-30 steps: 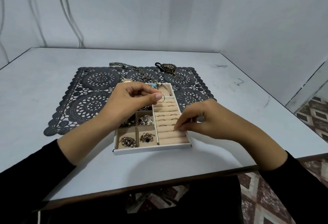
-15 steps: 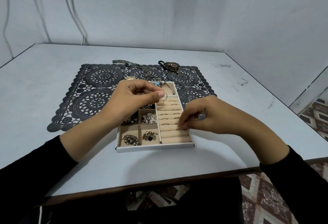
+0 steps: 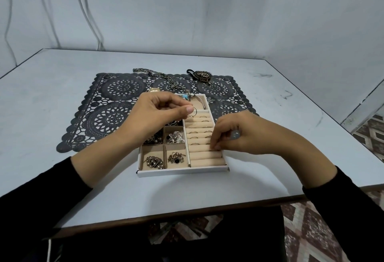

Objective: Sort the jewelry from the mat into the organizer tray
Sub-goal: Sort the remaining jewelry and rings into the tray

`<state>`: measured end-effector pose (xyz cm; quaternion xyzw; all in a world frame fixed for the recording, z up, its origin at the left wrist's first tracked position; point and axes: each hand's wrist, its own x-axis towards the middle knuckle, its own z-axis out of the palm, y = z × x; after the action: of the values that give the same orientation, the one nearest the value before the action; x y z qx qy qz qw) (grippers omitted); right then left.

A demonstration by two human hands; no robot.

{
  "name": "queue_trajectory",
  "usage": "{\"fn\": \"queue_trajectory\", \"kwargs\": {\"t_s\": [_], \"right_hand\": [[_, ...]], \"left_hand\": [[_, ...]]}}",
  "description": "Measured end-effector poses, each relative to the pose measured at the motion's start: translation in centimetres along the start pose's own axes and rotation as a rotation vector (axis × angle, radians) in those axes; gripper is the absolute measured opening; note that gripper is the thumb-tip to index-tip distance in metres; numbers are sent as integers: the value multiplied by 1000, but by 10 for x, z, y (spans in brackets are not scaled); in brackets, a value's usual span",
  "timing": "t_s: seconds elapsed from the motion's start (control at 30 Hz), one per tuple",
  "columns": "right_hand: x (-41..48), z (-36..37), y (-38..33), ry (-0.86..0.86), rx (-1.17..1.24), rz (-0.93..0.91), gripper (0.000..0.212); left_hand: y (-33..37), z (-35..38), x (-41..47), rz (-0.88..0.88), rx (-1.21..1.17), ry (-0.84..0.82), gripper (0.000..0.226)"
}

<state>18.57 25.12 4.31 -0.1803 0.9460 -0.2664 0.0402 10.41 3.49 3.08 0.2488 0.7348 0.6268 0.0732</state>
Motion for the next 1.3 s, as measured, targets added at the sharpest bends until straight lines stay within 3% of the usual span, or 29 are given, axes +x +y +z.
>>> {"fn": "queue_trajectory", "kwargs": {"t_s": [0.17, 0.27, 0.43, 0.57, 0.8, 1.3], "right_hand": [[2, -1, 3, -13, 14, 9, 13], [3, -5, 7, 60, 240, 61, 10], [18, 0, 37, 474, 508, 178, 18], [28, 14, 69, 699, 372, 313, 19], [26, 19, 87, 559, -63, 338, 41], [27, 21, 87, 484, -147, 337, 35]], "left_hand": [[1, 1, 0, -3, 18, -26, 19], [2, 1, -2, -17, 77, -110, 19], [-1, 6, -4, 36, 190, -188, 12], [-4, 5, -5, 72, 247, -216, 11], [-4, 7, -7, 111, 334, -271, 12], [-4, 5, -8, 236, 438, -362, 12]]}}
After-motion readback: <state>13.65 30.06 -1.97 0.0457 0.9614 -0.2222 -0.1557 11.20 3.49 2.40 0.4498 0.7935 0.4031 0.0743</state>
